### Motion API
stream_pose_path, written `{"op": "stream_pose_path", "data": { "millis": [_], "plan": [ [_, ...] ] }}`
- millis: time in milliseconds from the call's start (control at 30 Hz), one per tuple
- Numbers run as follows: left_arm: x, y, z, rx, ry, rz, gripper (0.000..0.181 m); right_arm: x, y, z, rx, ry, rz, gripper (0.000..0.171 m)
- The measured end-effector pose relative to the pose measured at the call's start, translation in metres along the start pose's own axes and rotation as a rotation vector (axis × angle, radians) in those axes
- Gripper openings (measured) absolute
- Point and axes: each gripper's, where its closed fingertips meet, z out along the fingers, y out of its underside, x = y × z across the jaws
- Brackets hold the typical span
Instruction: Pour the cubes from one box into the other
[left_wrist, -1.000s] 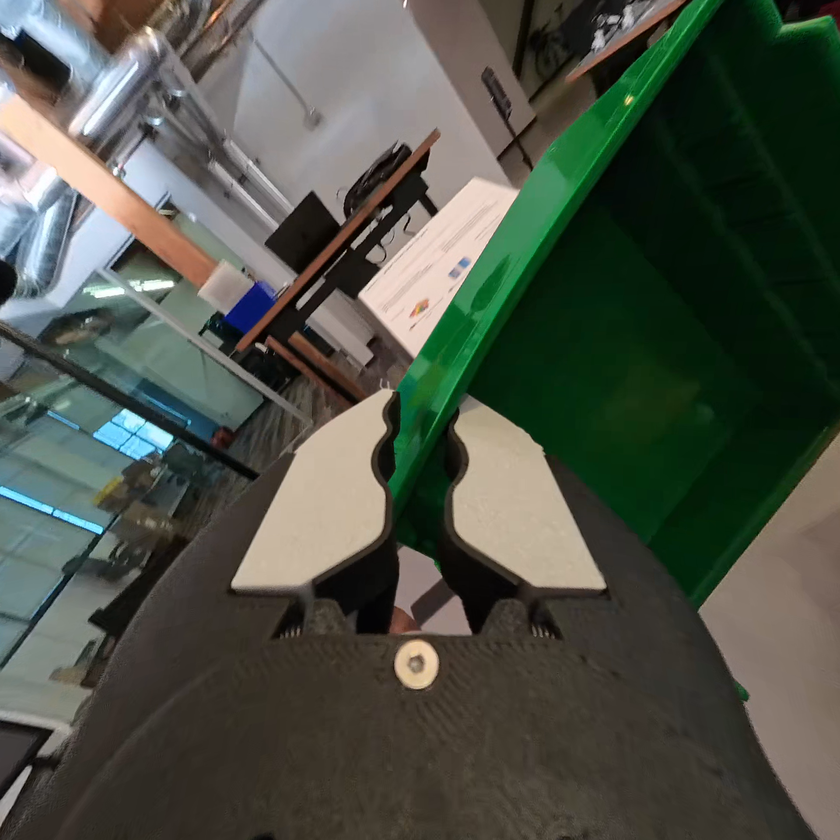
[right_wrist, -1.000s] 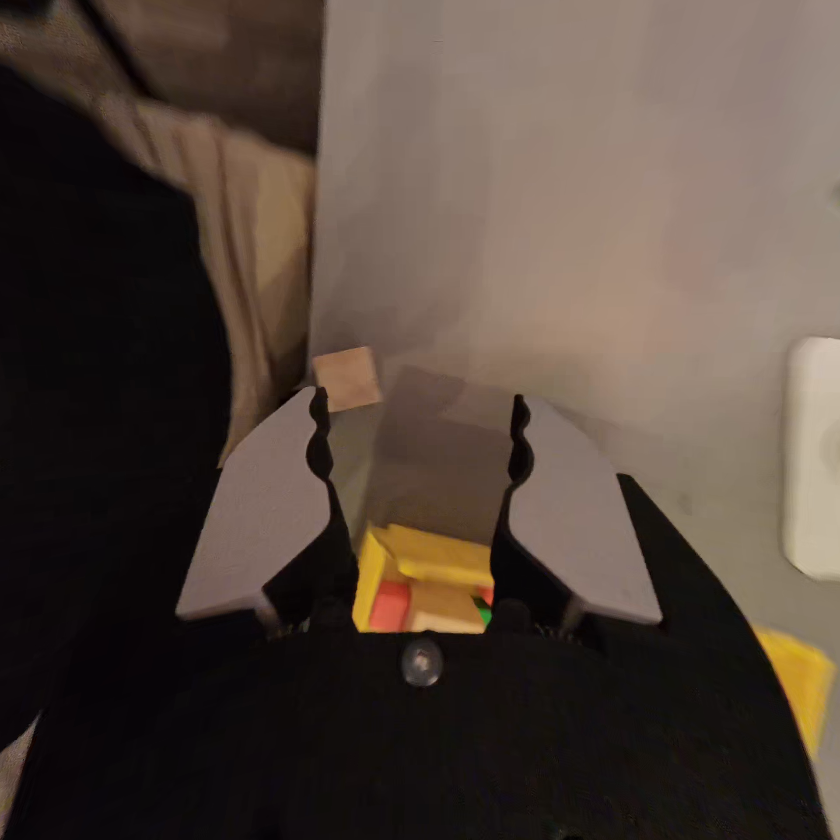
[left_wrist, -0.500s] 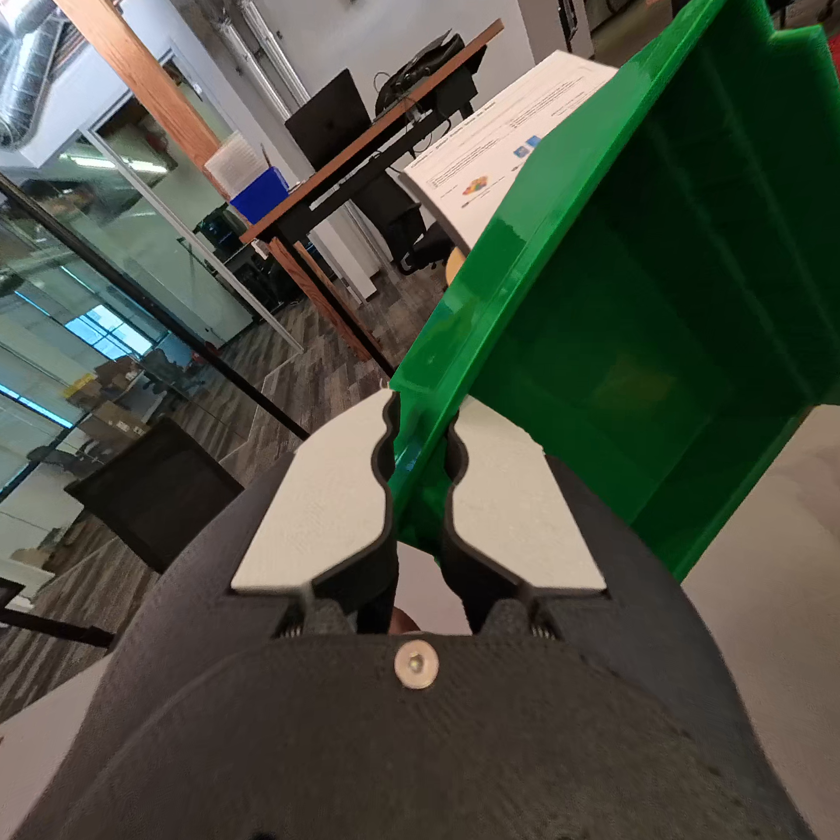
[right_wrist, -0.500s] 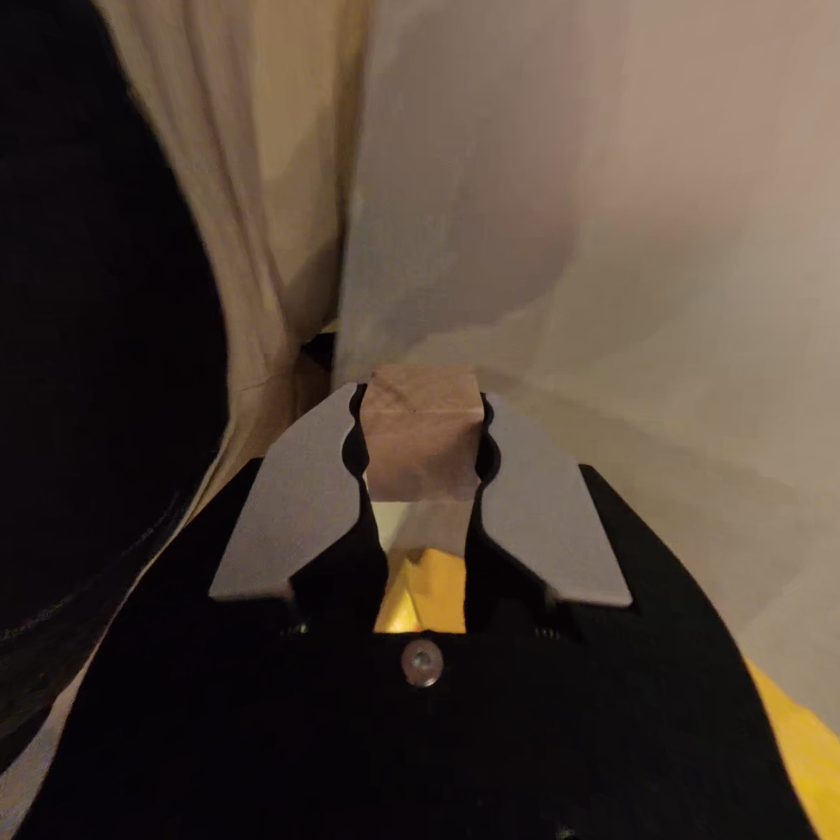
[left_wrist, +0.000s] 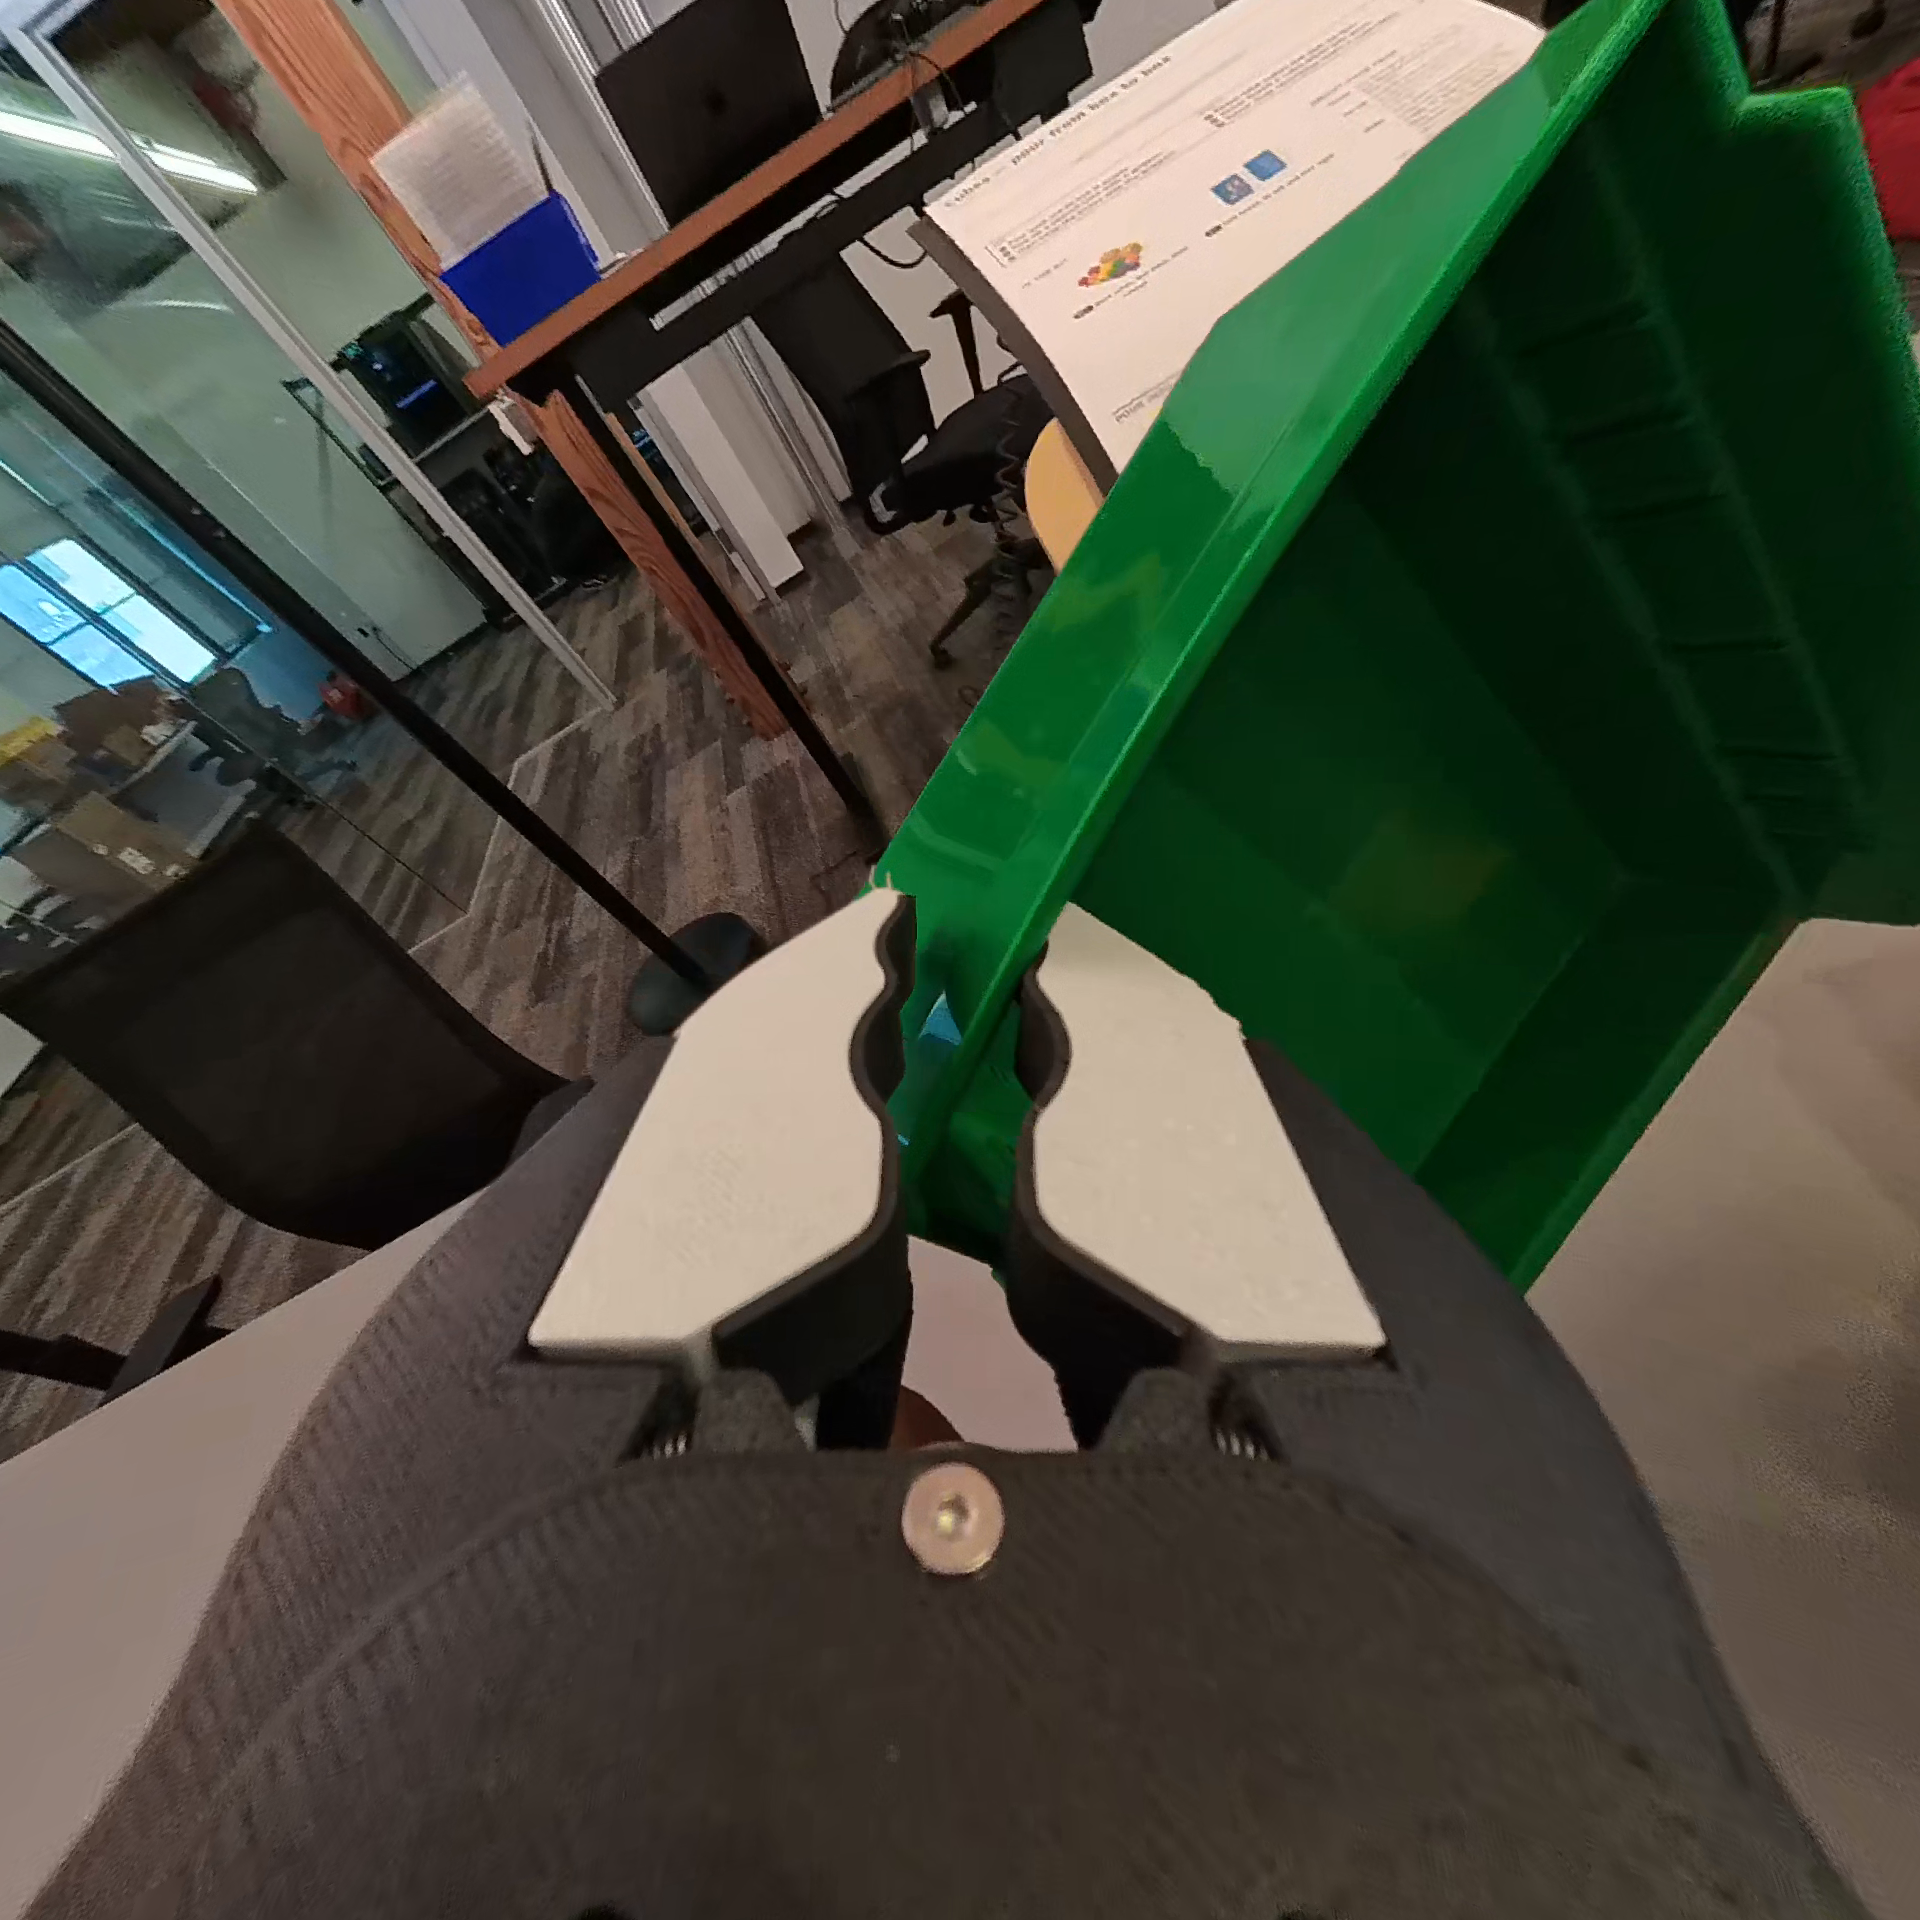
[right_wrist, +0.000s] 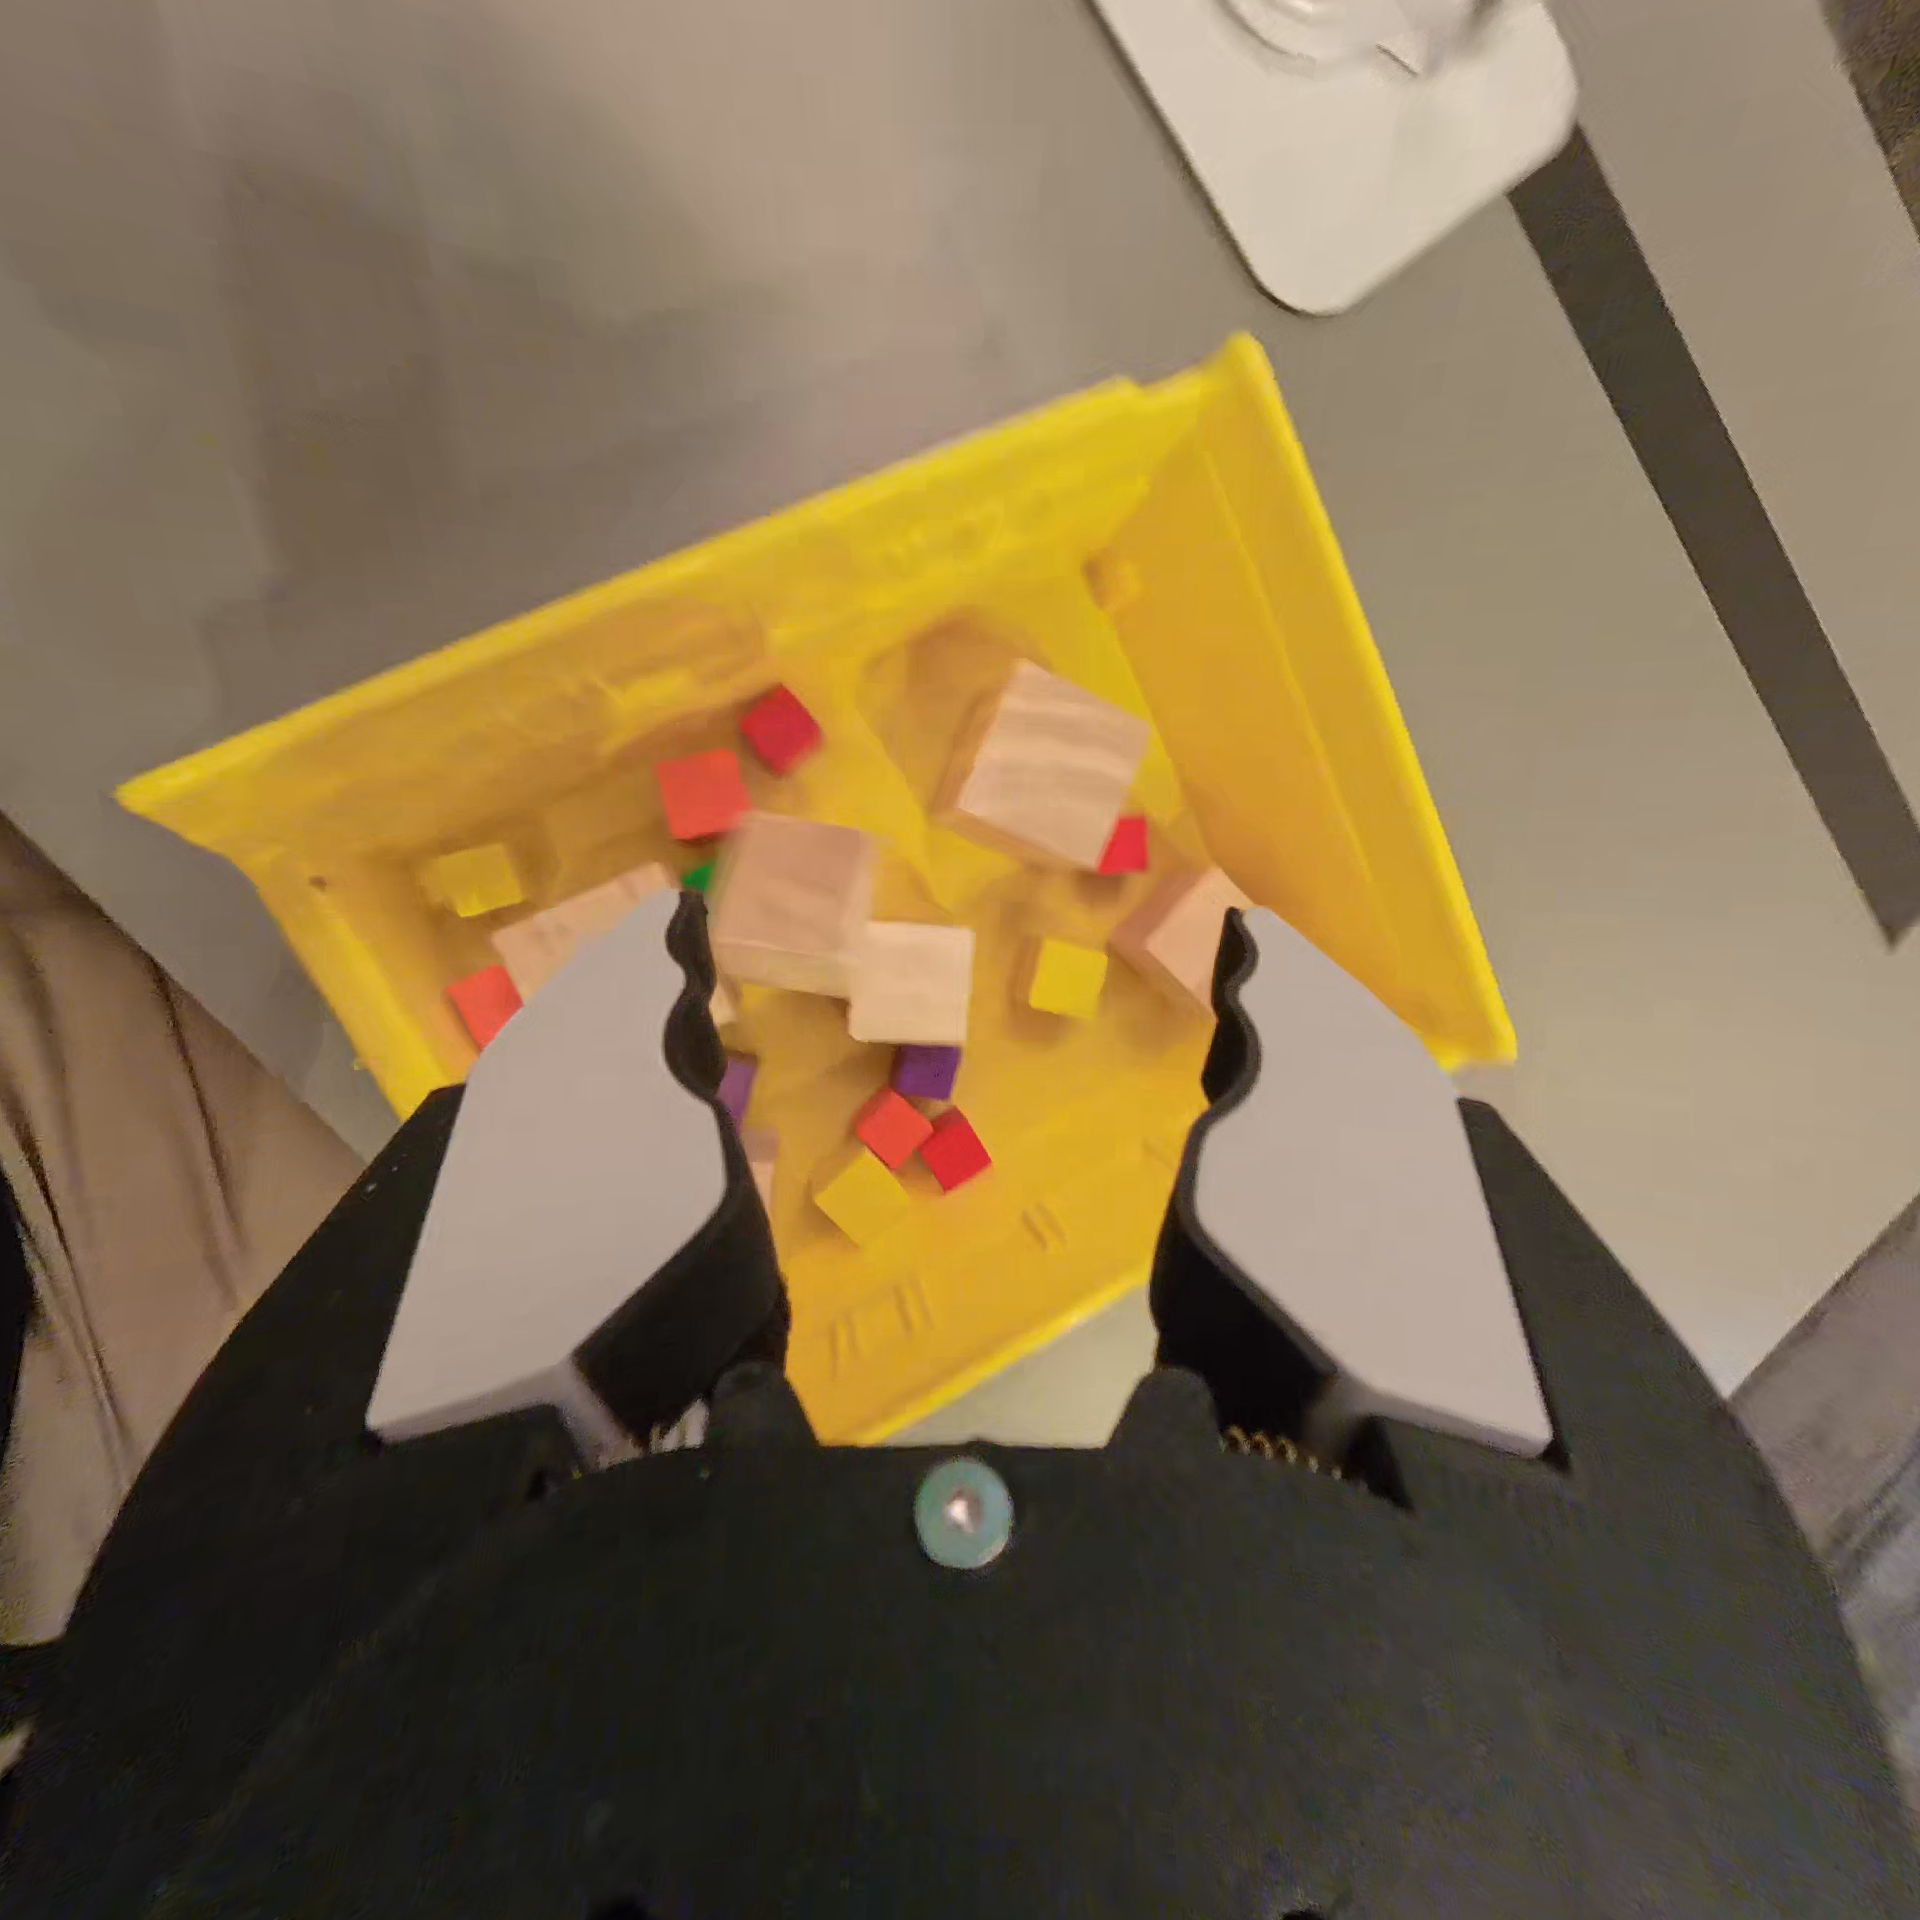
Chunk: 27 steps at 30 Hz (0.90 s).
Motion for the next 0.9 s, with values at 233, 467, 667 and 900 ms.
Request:
{"op": "stream_pose_path", "data": {
  "millis": [233, 467, 667, 900],
  "plan": [
    [0.000, -0.002, -0.005, 0.013, 0.060, -0.058, 0.016, 0.053, 0.098, -0.001, -0.064, 0.103, 0.351, 0.087],
    [-0.007, -0.010, -0.012, 0.056, 0.059, -0.134, 0.016, 0.028, 0.100, 0.042, 0.096, -0.172, 0.633, 0.051],
    [-0.024, -0.010, -0.023, 0.087, -0.008, -0.157, 0.015, 0.017, 0.054, 0.065, 0.173, -0.203, 0.705, 0.032],
    [-0.043, -0.014, -0.048, 0.116, -0.018, -0.198, 0.015, -0.032, -0.025, 0.111, 0.244, -0.278, 0.712, 0.024]
  ]
}}
